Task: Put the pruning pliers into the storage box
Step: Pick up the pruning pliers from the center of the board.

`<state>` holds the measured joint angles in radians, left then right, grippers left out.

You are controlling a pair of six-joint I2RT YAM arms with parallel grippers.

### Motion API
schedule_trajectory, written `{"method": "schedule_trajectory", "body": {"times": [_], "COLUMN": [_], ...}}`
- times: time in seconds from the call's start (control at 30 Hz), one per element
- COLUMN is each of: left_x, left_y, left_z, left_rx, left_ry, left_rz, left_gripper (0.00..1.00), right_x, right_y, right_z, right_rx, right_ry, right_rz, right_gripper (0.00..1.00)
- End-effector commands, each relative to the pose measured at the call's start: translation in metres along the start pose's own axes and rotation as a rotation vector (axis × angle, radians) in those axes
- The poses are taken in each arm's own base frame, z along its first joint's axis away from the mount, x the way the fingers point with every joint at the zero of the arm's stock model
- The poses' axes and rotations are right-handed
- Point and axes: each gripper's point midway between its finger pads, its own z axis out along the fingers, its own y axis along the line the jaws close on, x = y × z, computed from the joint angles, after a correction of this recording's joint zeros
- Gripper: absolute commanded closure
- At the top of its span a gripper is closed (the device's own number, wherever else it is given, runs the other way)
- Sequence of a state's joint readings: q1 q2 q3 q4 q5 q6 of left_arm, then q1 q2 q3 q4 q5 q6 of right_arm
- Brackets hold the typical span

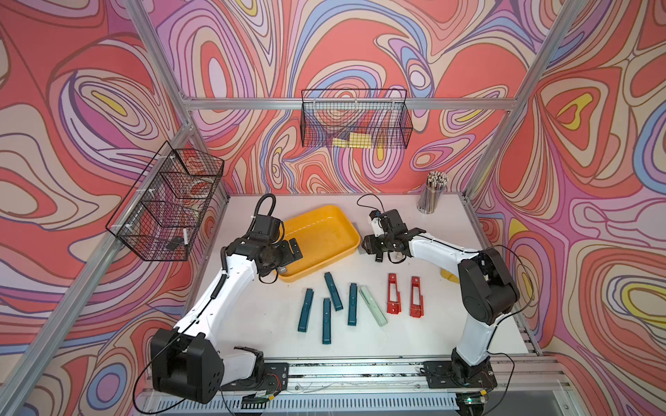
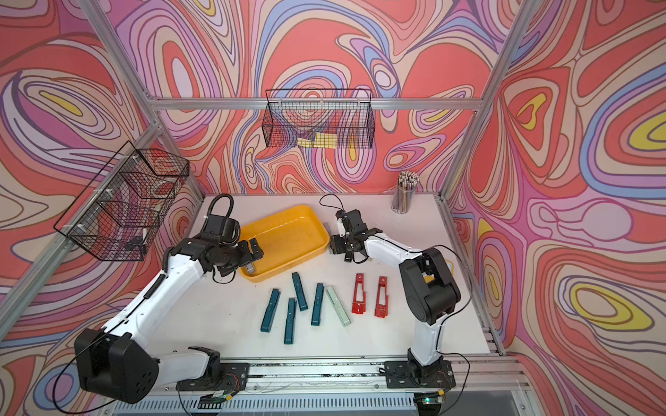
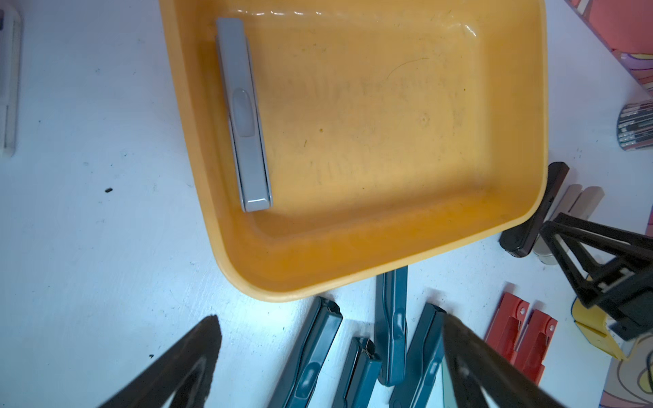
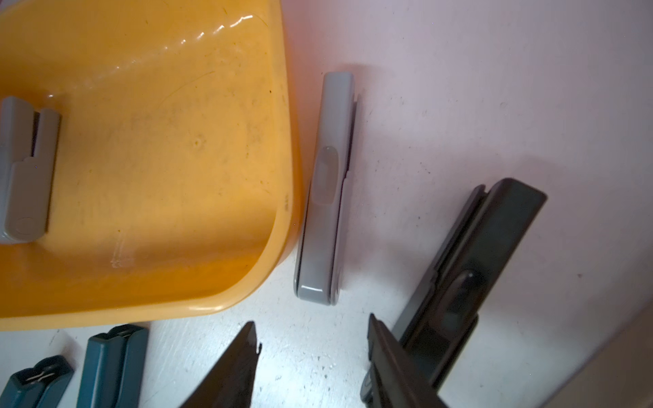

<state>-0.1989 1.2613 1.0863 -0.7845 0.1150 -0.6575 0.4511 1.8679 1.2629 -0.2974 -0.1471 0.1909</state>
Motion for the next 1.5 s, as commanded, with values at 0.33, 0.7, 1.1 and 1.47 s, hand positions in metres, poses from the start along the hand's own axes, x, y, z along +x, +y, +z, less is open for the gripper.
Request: {"method": "schedule_trajectory", "body": {"times": [0.33,0.7,1.1,1.47], "left_x": [0.025,0.025,0.029,0.027], "left_y": [0.012,0.023,0.028,0.030], "left_z": [0.007,0.007,0.017,0.021], "left_rx": [0.084,0.040,0.038,0.030], "left_ry": [0.086,0.094,0.111,0.116], "left_rz": [-0.026,-0.033,-0.056,-0.054], "left_gripper": [0.01,0.01,0.01,0.01], "right_x": [0.021,0.020,0.013,0.017], "right_y": [-0.002,-0.005,-0.008,-0.007], "right_z": [0.034,0.051,0.055,0.061], "right_rx": [0.022,0.026,0.059,0.049], "right_ry": [0.024,0.022,0.018,0.026], "right_rz": [-0.001,0.003,-0.023,-0.021], "right_gripper": [0.46,0.46,0.52,0.67]}}
